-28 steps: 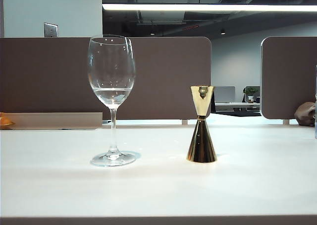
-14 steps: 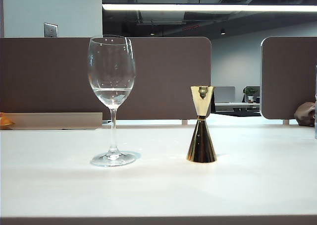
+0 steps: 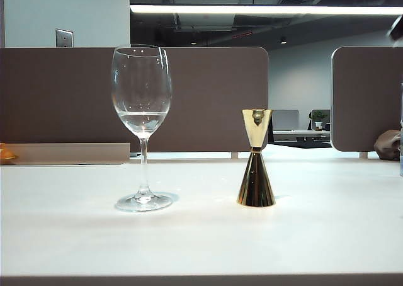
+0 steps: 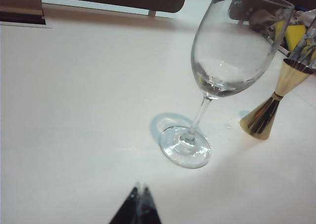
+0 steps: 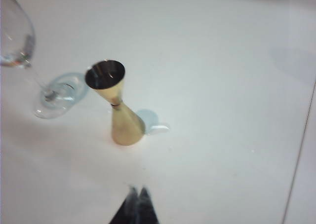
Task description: Pick up the jigger and pour the water inside into the glass.
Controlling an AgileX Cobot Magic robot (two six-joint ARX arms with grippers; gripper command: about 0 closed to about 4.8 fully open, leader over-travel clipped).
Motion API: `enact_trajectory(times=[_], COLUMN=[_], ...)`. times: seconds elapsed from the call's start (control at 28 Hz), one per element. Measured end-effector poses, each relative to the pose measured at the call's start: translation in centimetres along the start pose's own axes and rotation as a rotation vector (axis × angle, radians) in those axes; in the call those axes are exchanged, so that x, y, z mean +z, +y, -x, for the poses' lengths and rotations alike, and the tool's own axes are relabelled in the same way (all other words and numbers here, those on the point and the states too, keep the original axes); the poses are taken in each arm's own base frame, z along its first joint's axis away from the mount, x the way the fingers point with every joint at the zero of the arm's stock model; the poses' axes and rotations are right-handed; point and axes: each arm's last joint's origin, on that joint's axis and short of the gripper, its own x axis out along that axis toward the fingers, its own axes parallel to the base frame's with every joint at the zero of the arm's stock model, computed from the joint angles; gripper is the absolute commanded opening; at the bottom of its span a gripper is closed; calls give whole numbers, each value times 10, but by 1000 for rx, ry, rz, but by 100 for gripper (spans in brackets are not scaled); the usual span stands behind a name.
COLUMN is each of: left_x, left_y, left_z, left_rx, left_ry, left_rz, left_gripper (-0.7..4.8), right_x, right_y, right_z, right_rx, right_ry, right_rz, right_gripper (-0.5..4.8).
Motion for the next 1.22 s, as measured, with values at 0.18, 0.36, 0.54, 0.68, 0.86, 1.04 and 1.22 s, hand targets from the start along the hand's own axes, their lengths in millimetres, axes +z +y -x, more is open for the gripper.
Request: enact_trajectory(times=[0.18,0.36,0.54,0.68,0.86,1.04,1.22], left_x=[0,0,0,0,0,0,0], left_y=[0,0,0,0,0,0,0], left_z=[0,0,0,0,0,0,0], left_rx=[0,0,0,0,0,0,0], left_ry=[0,0,1,1,1,0,0], left_rz=[1,0,1,0,0,0,1], left_gripper=[-5,-5,-5,-5,-5,-5,-5], right_x=[0,1,0,-4,-6,-9,-18], right_y=[-1,-1,-6,-6,-6,-5,0], right_z=[-37,-73,-92,-96,-96,-99,-116], right_rx=[36,71,63,65,64,72,108], right_ry=[96,101,107,133,154,153,210], right_rz=[71,102,100,93,88,94,97], right_gripper=[-9,67,66,66,68,81,181])
